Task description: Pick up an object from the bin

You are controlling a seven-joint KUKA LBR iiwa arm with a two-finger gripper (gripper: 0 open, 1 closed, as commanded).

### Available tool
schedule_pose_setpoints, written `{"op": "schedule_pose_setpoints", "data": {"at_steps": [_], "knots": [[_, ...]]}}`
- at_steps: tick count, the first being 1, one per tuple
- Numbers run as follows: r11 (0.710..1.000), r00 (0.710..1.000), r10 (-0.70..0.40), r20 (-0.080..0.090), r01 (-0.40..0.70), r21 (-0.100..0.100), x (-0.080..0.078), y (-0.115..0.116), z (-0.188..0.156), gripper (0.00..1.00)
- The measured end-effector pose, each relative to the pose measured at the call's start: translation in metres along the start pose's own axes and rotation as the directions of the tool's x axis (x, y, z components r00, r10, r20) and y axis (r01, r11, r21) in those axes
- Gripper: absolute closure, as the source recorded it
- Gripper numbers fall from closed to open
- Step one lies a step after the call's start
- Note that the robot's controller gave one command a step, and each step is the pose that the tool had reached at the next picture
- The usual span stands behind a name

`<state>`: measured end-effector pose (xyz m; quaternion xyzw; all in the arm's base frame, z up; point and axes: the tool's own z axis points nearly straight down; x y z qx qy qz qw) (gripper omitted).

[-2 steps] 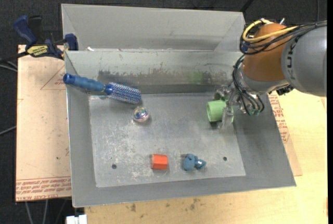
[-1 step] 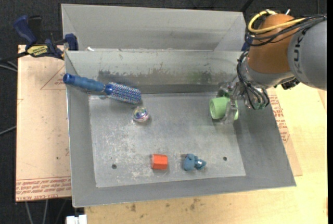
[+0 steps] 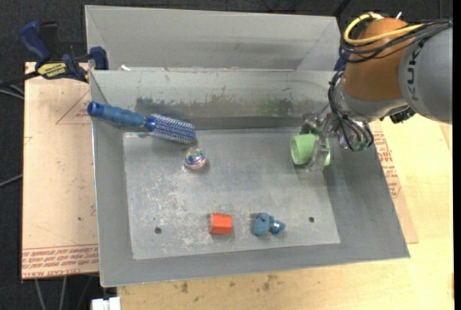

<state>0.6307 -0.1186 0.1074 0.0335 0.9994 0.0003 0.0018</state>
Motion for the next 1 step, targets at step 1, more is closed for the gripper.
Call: {"op": "schedule_pose_setpoints", "data": {"at_steps": [1], "knots": [[1.0, 1.0, 0.0, 0.006, 0.0, 0.001, -0.0024, -0.0001, -0.0571, 1.0]]}}
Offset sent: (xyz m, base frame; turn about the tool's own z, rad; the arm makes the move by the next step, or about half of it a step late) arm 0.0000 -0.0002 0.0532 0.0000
